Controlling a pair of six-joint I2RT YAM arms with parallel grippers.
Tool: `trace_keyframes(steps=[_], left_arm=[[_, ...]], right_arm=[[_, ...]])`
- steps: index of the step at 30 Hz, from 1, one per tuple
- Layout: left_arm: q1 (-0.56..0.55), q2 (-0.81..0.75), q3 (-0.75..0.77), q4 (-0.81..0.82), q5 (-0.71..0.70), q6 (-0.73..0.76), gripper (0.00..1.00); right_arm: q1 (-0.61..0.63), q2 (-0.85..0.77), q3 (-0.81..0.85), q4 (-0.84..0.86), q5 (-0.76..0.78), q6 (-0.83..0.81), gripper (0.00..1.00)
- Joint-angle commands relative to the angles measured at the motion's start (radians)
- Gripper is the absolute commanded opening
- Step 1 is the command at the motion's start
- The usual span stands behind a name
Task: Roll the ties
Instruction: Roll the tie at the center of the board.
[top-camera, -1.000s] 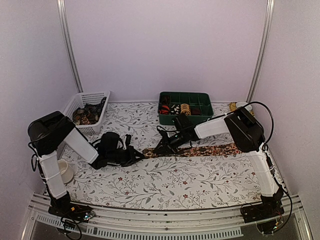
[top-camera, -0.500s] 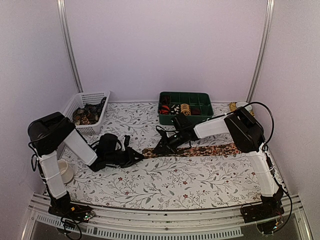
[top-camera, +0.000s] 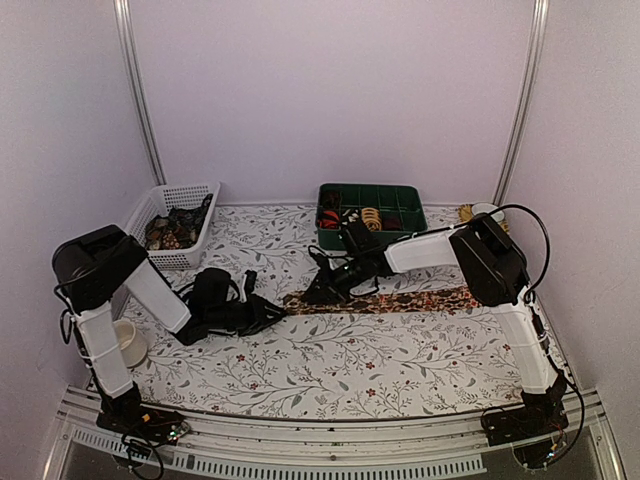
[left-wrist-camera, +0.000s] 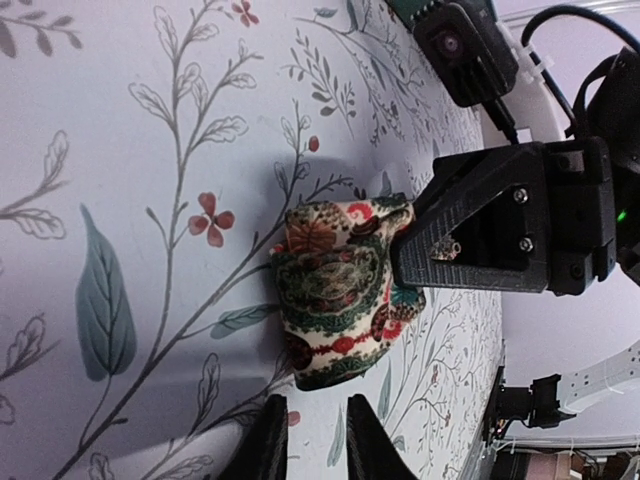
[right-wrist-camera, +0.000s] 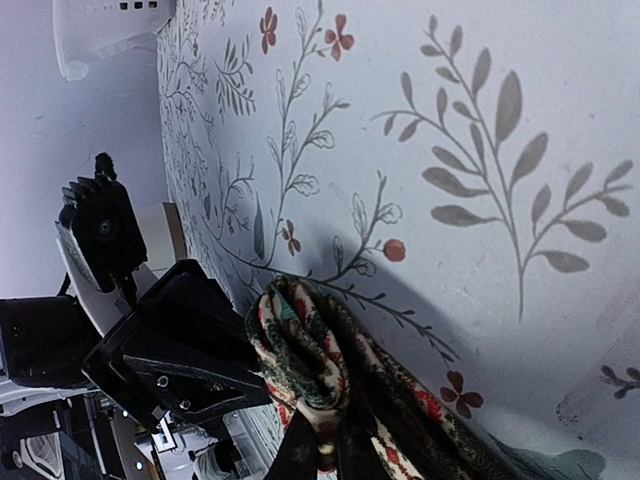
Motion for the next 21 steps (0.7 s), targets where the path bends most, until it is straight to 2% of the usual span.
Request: trace_keyframes(steps=[1, 10, 16, 21], left_arm=[[0.018, -0.043, -0.031, 0.042, 0.009, 0.005, 0.23], [0.058, -0.117, -0.046, 0.035, -0.001, 0.025, 0.34], [0.063, -0.065, 0.03, -0.042, 0.028, 0.031, 0.37], [0.055, -0.03, 0.026, -0.017, 0.043, 0.003, 0.39]], right_arm=[[0.007, -0.152, 0.032, -0.026, 0.013, -0.02, 0.06], [0.018, -0.111, 0.049, -0.015, 0.003, -0.007, 0.06], [0.024, -0.096, 0.054, -0.016, -0.003, -0.003, 0.06], [0.026, -0.087, 0.054, -0.037, -0.006, -0.003, 0.06]])
